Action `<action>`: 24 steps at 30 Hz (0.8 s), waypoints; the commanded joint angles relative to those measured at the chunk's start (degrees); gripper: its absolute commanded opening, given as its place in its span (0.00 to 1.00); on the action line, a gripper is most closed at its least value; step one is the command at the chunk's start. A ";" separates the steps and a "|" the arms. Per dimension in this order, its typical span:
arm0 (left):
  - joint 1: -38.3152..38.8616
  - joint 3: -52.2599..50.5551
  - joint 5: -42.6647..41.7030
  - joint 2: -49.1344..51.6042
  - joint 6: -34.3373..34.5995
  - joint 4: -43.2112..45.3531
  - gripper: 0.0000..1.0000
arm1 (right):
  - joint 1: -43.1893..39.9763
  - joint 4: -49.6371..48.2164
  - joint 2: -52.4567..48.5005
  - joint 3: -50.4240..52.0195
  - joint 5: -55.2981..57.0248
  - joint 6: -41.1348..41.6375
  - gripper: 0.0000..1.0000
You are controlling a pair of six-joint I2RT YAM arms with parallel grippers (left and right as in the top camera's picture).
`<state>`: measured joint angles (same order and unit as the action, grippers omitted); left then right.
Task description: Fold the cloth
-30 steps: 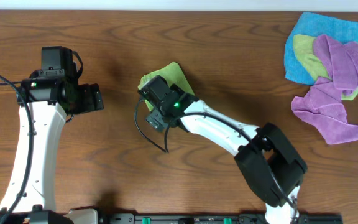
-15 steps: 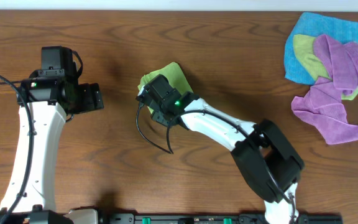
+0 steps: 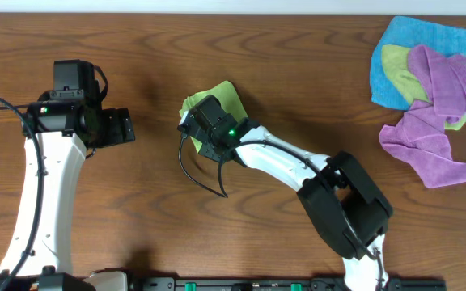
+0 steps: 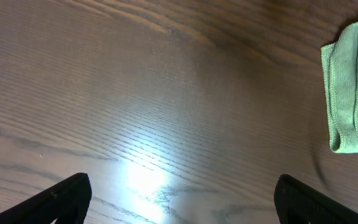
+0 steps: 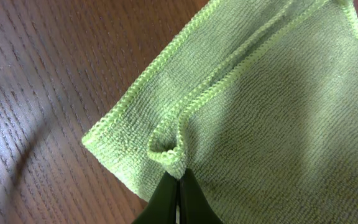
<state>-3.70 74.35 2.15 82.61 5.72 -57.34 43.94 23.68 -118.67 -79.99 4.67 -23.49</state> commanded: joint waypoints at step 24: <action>-0.24 -3.91 -0.28 0.15 -0.39 2.19 0.95 | 5.07 2.67 4.04 -1.01 -0.61 1.18 0.01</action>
<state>-3.70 71.02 1.93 82.61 5.74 -55.24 48.05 26.11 -116.44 -80.07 4.60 -23.18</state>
